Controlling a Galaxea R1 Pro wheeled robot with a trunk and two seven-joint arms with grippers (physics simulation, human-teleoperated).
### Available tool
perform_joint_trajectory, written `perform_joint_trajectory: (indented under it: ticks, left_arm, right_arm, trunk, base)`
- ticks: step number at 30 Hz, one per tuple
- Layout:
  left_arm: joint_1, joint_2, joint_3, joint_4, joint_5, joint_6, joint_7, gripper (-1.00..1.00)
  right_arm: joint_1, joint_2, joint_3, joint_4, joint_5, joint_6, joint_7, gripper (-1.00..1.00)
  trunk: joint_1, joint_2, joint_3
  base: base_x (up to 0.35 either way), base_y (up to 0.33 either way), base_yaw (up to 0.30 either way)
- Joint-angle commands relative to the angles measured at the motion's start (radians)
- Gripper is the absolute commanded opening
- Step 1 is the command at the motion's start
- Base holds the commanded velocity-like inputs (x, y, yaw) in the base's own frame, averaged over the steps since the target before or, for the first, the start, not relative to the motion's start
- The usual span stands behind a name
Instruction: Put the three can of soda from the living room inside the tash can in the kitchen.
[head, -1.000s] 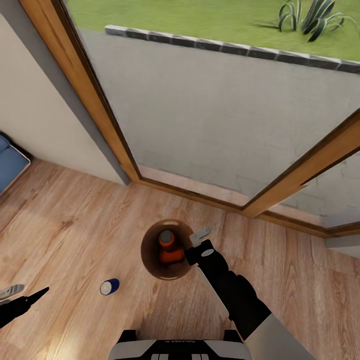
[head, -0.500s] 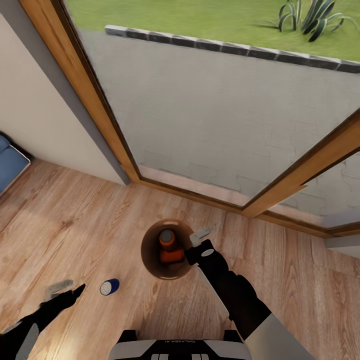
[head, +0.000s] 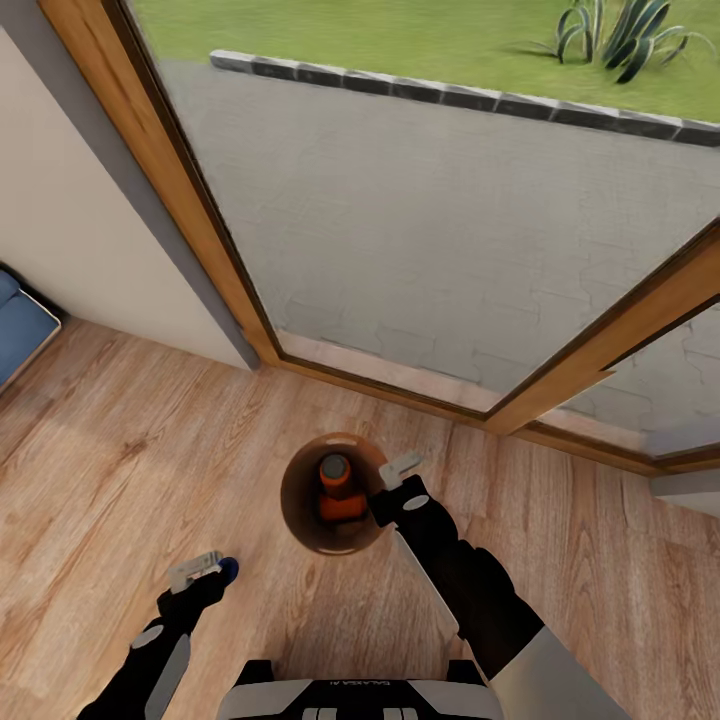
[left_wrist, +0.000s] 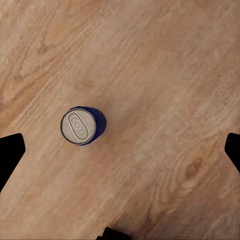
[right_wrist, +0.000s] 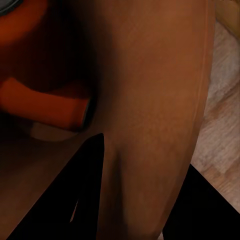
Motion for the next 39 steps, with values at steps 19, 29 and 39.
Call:
perform_joint_trajectory:
  ticks: [19,29,39]
  left_arm:
    - [-0.129,0.133,0.002,0.129,0.007,-0.009,0.019,1.00]
    - [-0.193,0.158,0.003,0.223,0.008,-0.018,0.018,1.00]
    - [-0.194,0.158,0.003,0.224,0.008,-0.021,0.018,1.00]
  right_arm:
    - [0.000,0.000,0.000,-0.001,-0.010,-0.002,0.000,-1.00]
    - [0.000,0.000,0.000,-0.001,-0.010,-0.002,0.000,-1.00]
    - [0.000,0.000,0.000,0.001,-0.009,-0.002,0.000,-1.00]
  trunk:
    - [0.000,0.000,0.000]
    - [0.000,0.000,0.000]
    - [0.000,0.000,0.000]
  base:
    - [0.000,0.000,0.000]
    - [0.000,0.000,0.000]
    - [0.000,0.000,0.000]
